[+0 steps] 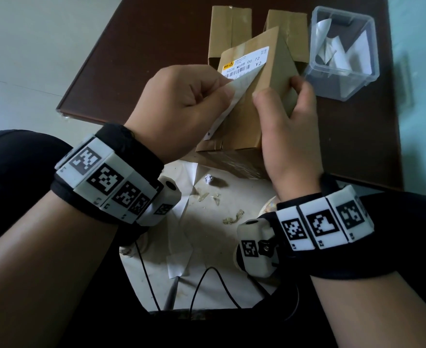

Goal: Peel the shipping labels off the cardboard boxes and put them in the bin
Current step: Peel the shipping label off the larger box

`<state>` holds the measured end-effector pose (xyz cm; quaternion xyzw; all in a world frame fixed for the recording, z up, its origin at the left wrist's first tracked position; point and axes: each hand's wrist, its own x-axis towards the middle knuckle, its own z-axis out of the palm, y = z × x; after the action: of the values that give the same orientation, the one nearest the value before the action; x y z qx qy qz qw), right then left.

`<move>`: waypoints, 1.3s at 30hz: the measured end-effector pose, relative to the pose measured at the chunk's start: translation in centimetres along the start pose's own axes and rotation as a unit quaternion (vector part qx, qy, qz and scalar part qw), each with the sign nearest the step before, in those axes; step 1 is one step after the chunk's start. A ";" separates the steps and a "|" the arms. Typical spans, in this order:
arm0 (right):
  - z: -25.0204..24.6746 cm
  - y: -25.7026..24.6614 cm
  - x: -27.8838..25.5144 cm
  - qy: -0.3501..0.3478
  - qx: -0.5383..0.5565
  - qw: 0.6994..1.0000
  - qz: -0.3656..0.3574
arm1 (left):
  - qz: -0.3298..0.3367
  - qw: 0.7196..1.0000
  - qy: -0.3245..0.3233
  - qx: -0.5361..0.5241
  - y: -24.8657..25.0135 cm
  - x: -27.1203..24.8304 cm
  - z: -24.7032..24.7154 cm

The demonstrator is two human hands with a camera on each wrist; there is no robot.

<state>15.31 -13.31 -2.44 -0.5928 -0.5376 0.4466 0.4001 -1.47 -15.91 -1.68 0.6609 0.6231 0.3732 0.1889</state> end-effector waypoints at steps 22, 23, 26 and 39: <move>-0.2 -0.4 -0.1 0.023 0.034 0.999 -0.004 | -0.020 1.000 0.002 -0.015 0.2 0.0 0.0; -0.2 -0.4 0.0 0.022 0.037 0.999 -0.004 | -0.022 1.000 0.000 -0.017 0.3 0.0 0.0; -0.2 -0.3 0.0 0.021 0.044 0.999 -0.003 | -0.031 0.999 -0.003 -0.032 0.3 -0.1 0.0; -0.4 -0.3 0.1 0.018 0.054 0.998 -0.004 | -0.043 0.997 -0.014 -0.061 0.5 -0.1 0.0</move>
<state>15.63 -13.19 -2.07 -0.5760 -0.5078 0.4629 0.4427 -1.16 -16.08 -1.32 0.6259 0.6245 0.3926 0.2531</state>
